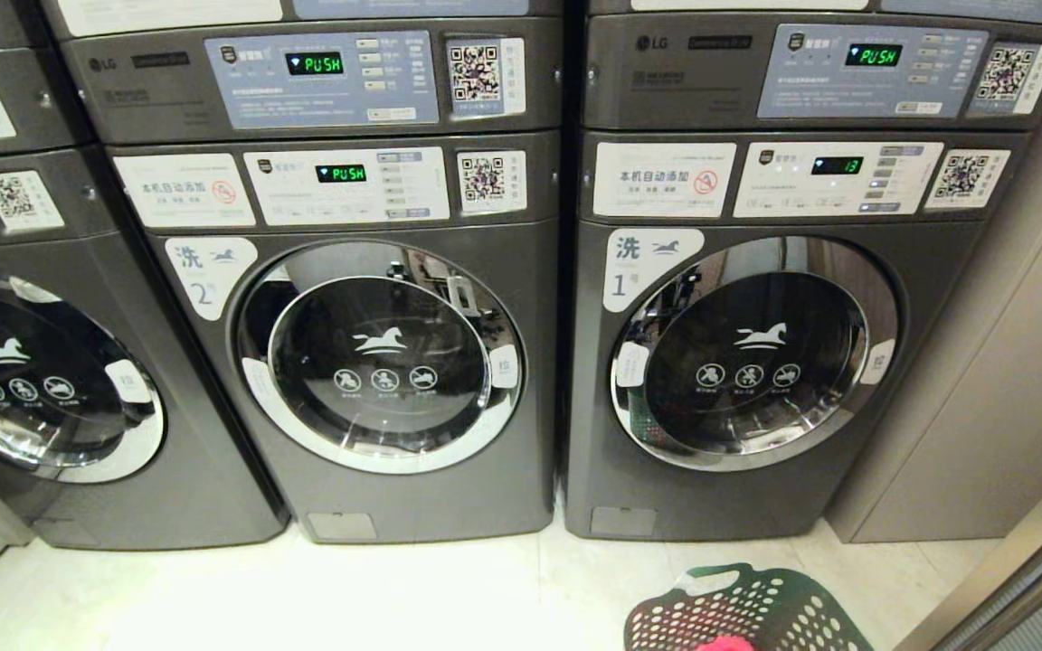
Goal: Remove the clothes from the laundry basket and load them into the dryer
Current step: Take the clothes out of the basket
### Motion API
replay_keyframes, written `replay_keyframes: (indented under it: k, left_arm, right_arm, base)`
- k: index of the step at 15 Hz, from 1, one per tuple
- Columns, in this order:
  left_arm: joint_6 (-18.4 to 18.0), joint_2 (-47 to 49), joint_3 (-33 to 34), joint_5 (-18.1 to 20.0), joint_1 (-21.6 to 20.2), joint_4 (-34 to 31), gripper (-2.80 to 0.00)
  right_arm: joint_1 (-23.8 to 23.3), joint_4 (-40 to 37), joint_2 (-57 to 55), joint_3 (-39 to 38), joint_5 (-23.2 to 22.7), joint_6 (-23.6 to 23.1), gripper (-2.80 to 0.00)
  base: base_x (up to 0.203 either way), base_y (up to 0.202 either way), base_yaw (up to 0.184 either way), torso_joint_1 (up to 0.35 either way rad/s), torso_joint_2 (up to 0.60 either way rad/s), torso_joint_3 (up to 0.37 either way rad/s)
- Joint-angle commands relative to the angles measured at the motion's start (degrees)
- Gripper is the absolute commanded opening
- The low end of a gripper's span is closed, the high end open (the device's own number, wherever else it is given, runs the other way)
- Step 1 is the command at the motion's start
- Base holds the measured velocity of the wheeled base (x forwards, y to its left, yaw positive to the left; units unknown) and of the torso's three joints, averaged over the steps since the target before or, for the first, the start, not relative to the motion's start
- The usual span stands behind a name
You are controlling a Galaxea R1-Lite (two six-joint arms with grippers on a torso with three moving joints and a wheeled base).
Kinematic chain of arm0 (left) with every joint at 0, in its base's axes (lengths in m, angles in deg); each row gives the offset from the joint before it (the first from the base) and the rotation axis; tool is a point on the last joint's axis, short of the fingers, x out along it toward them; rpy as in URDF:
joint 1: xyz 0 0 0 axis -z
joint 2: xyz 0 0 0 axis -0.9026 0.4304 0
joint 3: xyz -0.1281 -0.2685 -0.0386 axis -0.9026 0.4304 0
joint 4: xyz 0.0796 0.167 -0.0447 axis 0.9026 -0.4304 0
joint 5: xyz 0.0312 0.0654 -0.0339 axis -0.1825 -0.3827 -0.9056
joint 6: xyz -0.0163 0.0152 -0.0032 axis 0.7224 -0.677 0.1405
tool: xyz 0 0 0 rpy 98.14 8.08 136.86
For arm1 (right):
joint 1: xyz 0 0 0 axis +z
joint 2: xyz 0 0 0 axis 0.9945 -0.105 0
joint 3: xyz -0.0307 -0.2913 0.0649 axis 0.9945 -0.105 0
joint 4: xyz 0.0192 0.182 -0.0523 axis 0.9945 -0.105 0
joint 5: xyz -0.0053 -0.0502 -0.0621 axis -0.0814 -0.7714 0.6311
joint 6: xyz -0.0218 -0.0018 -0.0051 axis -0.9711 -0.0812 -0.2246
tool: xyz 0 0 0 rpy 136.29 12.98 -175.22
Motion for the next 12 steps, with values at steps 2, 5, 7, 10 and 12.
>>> replay_keyframes:
  k: [2, 5, 7, 10, 12]
  left_arm:
    - [0.0, 0.0, 0.0, 0.0, 0.0, 0.0, -2.8]
    - [0.0, 0.0, 0.0, 0.0, 0.0, 0.0, -2.8]
    - [0.0, 0.0, 0.0, 0.0, 0.0, 0.0, -2.8]
    - [-0.1, 0.0, 0.0, 0.0, 0.0, 0.0, -2.8]
    - [-0.1, 0.0, 0.0, 0.0, 0.0, 0.0, -2.8]
  right_arm:
    - [0.0, 0.0, 0.1, 0.0, 0.0, 0.0, -2.8]
    - [0.0, 0.0, 0.0, 0.0, 0.0, -0.2, -2.8]
    - [0.0, 0.0, 0.1, 0.0, 0.0, -0.2, -2.8]
    - [0.0, 0.0, 0.1, 0.0, 0.0, 0.0, -2.8]
    - [0.0, 0.0, 0.1, 0.0, 0.0, 0.0, -2.8]
  base:
    - [0.0, 0.0, 0.0, -0.111, 0.46, 0.355]
    - [0.0, 0.0, 0.0, -0.083, 0.45, 0.37]
    - [0.0, 0.0, 0.0, -0.035, 0.44, 0.389]
    - [0.0, 0.0, 0.0, -0.009, 0.34, 0.325]
    - [0.0, 0.0, 0.0, 0.0, 0.0, 0.0]
